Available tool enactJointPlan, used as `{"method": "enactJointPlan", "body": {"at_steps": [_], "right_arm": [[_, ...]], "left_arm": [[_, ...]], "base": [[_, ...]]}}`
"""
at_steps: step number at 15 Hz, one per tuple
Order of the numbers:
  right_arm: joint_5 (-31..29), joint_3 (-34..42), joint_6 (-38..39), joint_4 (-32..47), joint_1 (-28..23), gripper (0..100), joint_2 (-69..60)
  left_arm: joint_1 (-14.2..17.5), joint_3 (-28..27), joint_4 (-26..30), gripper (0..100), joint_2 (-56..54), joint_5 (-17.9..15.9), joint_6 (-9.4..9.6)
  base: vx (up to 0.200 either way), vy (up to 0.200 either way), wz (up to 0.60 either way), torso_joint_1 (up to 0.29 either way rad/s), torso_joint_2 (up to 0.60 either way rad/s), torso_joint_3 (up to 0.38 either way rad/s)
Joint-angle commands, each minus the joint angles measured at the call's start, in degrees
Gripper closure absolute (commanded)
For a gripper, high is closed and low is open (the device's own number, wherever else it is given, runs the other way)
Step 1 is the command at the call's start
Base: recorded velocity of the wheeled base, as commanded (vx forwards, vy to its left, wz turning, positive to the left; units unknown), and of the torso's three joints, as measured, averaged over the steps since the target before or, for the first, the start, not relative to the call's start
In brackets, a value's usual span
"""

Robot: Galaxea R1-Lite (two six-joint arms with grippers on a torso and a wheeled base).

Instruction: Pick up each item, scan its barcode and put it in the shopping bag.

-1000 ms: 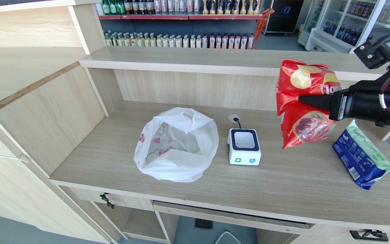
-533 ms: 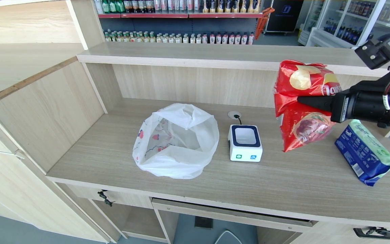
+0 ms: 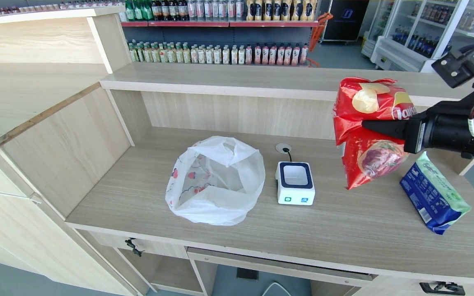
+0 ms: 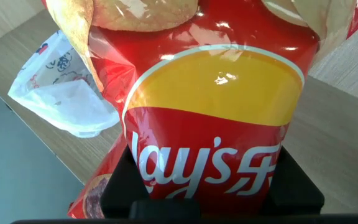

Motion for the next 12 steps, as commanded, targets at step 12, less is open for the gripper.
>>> {"method": "enactJointPlan", "body": {"at_steps": [12], "right_arm": [[1.9,2.3,-2.3,-4.1,-0.2,100,-1.1]], "left_arm": [[0.0,0.0,0.0,100,0.1,0.0,0.01]], "base": [[0.000,0.000,0.00,0.032,-0.08,-0.052]]}}
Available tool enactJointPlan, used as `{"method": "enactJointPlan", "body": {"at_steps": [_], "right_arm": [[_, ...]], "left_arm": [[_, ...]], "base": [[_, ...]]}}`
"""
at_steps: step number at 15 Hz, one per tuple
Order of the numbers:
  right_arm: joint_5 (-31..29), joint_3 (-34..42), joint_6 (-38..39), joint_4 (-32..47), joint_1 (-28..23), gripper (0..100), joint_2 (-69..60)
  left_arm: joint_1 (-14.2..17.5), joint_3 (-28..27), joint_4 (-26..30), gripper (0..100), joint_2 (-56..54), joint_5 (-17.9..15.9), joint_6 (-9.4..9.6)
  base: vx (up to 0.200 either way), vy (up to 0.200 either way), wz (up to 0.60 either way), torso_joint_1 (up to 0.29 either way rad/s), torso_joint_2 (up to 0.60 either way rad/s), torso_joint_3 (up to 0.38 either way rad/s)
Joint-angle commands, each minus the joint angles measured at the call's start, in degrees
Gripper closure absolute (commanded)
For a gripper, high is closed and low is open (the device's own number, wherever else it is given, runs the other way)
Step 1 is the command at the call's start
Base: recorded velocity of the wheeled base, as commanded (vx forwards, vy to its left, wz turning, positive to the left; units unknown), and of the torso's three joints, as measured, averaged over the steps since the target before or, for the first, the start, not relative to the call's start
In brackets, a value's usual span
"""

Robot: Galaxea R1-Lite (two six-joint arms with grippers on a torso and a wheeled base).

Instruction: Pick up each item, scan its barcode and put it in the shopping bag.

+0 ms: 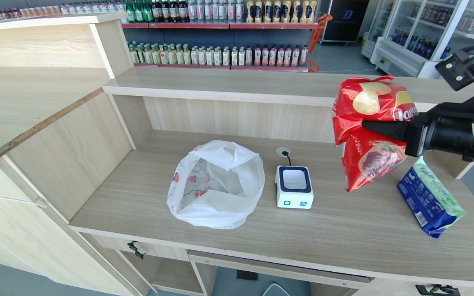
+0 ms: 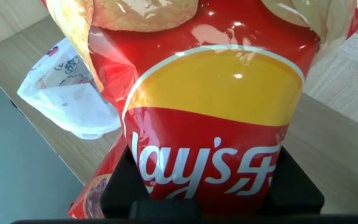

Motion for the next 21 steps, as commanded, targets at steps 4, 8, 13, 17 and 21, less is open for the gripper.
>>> {"method": "enactJointPlan", "body": {"at_steps": [4,8,13,17,21], "right_arm": [[0.3,3.4,0.1,-0.1,-1.2,100,-0.9],[1.0,3.0,-2.0,-0.1,-0.9,100,-0.9],[4.3,1.5,-1.8,-0.5,-1.4,100,1.7],[14.1,-5.0,10.0,-16.0,-4.1,100,10.5],[14.3,-4.5,10.3,-16.4,-4.1,100,11.8]], "left_arm": [[0.0,0.0,0.0,100,0.1,0.1,-0.01],[0.0,0.0,0.0,100,0.1,0.0,-0.01],[0.0,0.0,0.0,100,0.1,0.1,-0.01],[0.0,0.0,0.0,100,0.1,0.0,-0.01],[0.0,0.0,0.0,100,0.1,0.0,-0.01]], "base": [[0.000,0.000,0.30,-0.004,0.01,0.011],[0.000,0.000,0.60,-0.141,0.42,0.264],[0.000,0.000,0.36,-0.165,0.51,0.341],[0.000,0.000,0.00,-0.041,0.13,0.091],[0.000,0.000,0.00,0.000,0.00,0.000]]}}
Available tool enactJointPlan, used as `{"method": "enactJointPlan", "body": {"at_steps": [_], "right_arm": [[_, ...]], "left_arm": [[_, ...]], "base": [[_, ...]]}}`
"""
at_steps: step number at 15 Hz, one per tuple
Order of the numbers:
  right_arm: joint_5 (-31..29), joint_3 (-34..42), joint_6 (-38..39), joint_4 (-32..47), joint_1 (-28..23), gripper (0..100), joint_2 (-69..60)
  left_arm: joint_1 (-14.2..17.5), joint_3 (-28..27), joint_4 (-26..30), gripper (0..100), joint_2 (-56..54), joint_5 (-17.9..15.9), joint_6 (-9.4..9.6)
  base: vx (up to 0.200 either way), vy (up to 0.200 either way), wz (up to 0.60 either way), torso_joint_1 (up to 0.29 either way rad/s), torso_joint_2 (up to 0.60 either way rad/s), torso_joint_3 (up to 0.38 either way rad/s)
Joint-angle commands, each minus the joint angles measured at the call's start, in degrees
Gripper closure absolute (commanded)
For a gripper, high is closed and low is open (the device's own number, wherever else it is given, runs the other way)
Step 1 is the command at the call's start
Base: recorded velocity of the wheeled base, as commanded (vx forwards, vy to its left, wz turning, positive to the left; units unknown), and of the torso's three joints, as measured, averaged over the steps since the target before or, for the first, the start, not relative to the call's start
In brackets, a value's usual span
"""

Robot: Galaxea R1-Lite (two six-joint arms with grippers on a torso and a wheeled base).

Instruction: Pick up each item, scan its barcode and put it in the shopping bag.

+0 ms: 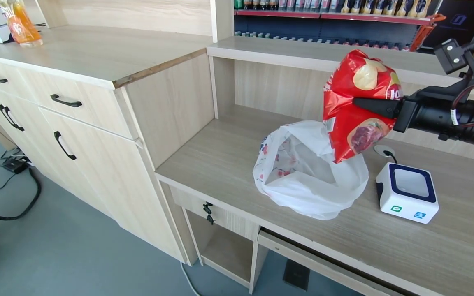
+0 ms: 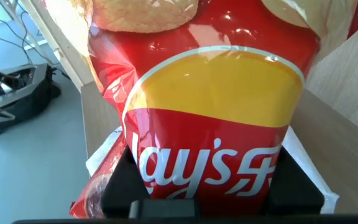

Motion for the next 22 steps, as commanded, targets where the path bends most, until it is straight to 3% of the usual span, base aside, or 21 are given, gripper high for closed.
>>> {"method": "enactJointPlan", "body": {"at_steps": [1,12,22], "right_arm": [[0.1,-0.3,0.1,-0.4,0.1,100,2.6],[0.4,-2.2,5.5,-18.8,4.9,100,18.3],[0.1,-9.9,9.7,-19.8,8.7,100,25.0]], "left_arm": [[0.0,0.0,0.0,100,0.1,0.0,-0.01],[0.0,0.0,0.0,100,0.1,0.0,-0.01],[0.0,0.0,0.0,100,0.0,0.0,-0.01]], "base": [[0.000,0.000,0.00,0.000,0.00,0.000],[0.000,0.000,0.00,0.000,0.00,0.000],[0.000,0.000,0.00,0.000,0.00,0.000]]}}
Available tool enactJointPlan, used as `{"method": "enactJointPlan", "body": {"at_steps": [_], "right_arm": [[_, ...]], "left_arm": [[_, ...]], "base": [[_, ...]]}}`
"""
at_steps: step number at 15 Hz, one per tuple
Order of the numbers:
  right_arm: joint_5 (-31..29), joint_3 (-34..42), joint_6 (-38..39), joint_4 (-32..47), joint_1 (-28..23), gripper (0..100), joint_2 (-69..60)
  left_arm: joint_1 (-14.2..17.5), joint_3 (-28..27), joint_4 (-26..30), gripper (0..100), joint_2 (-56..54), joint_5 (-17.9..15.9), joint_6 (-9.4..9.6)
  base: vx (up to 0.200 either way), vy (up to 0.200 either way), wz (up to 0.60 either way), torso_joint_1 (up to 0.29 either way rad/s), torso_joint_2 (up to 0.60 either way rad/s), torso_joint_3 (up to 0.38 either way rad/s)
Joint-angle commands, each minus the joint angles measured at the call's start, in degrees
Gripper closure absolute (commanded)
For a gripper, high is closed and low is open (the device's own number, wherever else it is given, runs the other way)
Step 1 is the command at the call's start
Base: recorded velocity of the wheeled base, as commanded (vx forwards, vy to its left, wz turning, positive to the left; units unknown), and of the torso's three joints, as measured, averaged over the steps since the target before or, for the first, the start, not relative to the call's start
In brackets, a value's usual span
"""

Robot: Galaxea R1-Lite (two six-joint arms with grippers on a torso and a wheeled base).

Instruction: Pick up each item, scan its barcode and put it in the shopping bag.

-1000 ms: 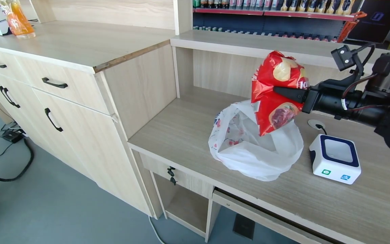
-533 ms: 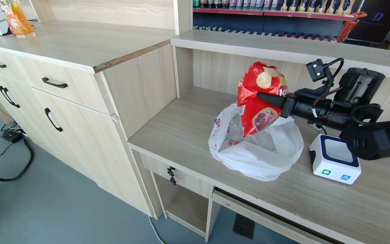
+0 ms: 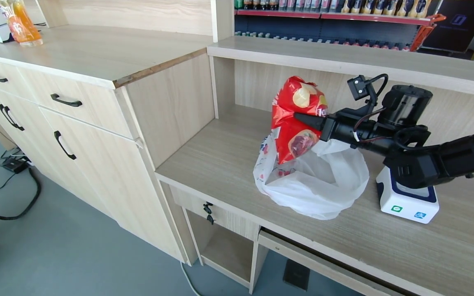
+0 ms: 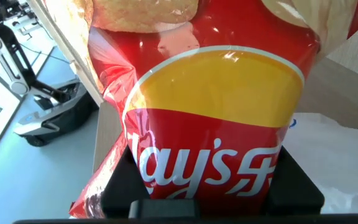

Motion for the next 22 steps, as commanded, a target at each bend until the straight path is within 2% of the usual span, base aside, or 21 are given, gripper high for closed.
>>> {"method": "enactJointPlan", "body": {"at_steps": [1,5,15,16,19,21,22], "right_arm": [[-0.1,0.1,-0.2,-0.1,0.1,100,2.0],[-0.1,0.6,-0.6,-5.8,-0.2,100,5.7],[-0.1,2.0,-3.7,-5.6,-0.8,100,8.0],[-0.1,2.0,-3.7,-5.5,-0.8,0,8.0],[0.0,0.4,-3.3,-4.8,-0.4,0,6.3],[0.3,-2.4,-3.2,-2.3,-0.1,0,4.5],[0.6,-5.2,-2.2,1.9,0.4,0,1.9]], "left_arm": [[0.0,0.0,0.0,100,0.0,0.1,-0.01],[0.0,0.0,0.0,100,0.1,0.1,-0.01],[0.0,0.0,0.0,100,0.1,0.1,-0.01],[-0.1,0.0,0.0,100,0.0,0.0,-0.01],[0.0,0.0,0.0,100,0.0,0.0,-0.01],[0.0,0.0,0.0,100,0.1,0.0,-0.01],[0.0,0.0,0.0,100,0.1,0.0,-0.01]], "base": [[0.000,0.000,0.00,0.000,0.00,0.000],[0.000,0.000,0.00,0.000,0.00,0.000],[0.000,0.000,0.00,0.000,0.00,0.000],[0.000,0.000,0.00,0.000,0.00,0.000],[0.000,0.000,0.00,0.000,0.00,0.000],[0.000,0.000,0.00,0.000,0.00,0.000],[0.000,0.000,0.00,0.000,0.00,0.000]]}}
